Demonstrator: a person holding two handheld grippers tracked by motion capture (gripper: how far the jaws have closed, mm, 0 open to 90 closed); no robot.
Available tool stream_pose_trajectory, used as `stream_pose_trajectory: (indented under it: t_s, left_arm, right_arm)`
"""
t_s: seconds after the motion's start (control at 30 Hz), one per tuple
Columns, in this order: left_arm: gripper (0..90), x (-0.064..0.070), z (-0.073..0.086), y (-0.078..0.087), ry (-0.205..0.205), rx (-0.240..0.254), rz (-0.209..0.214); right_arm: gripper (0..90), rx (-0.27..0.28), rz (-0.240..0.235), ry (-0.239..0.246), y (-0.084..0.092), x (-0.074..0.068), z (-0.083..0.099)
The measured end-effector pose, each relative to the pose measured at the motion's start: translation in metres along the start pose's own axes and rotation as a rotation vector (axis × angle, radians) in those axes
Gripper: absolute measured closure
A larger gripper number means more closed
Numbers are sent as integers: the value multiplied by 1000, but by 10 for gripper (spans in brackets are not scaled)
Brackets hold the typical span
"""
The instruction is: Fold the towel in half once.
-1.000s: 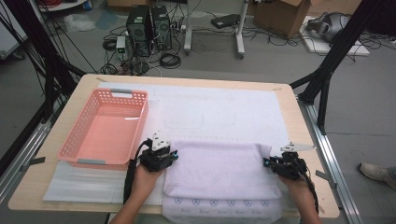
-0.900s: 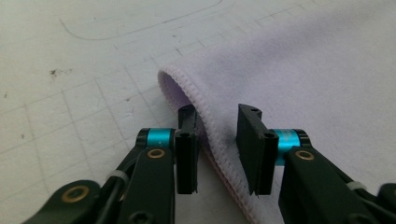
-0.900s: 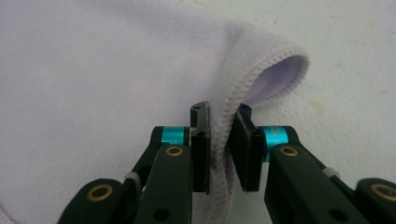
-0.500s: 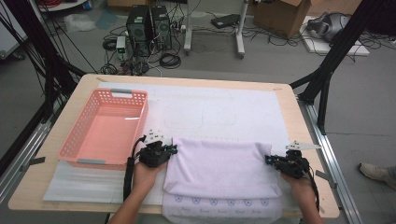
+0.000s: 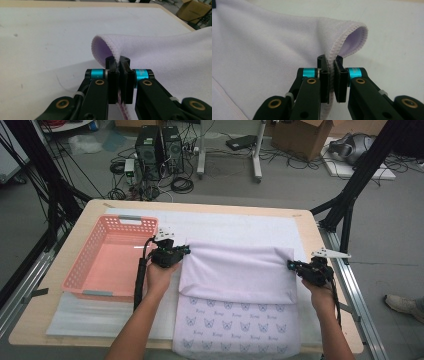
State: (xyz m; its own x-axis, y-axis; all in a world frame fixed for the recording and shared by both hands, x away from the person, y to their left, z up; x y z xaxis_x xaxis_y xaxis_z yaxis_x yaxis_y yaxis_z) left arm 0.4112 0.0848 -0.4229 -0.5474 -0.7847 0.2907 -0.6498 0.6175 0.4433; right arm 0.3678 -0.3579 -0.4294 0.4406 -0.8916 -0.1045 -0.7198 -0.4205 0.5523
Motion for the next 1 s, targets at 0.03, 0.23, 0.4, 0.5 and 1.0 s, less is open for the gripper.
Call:
stream_pose_trajectory:
  t_s: [0.03,0.23,0.4,0.5,1.0]
  left_arm:
    - [862,-2,-2,-3,3,8,-1]
    - [861,-14,-13,-16,-8,24,-17]
    - [861,-20,-25,-23,-10,16,-17]
    - [861,-23,-27,-26,0,27,-21]
    - [518,-2,9,-11,-2,18,86]
  right_arm:
    - [855,-3,9,8,-3,1,-4]
    - [854,6,49,9,-24,10,-24]
    - [854,13,73,-2,-35,16,-32]
    - [854,11,87,-8,-41,19,-37]
    - [543,-61,42,-92,-38,9,-33]
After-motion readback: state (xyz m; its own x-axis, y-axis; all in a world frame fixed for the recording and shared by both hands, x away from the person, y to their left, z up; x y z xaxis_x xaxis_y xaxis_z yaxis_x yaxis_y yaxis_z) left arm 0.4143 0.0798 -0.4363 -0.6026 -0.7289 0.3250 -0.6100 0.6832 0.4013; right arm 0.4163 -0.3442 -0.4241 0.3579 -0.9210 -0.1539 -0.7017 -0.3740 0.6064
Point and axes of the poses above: each handheld gripper's, and its own axes: y roughly backward along the jaws, z roughly out of its underside, x roughly to its right, the point moved 3 cm from there along -y, roughly forward along the jaws, and after that the axes turned 5 degrees about z, right-handed, at the moved point
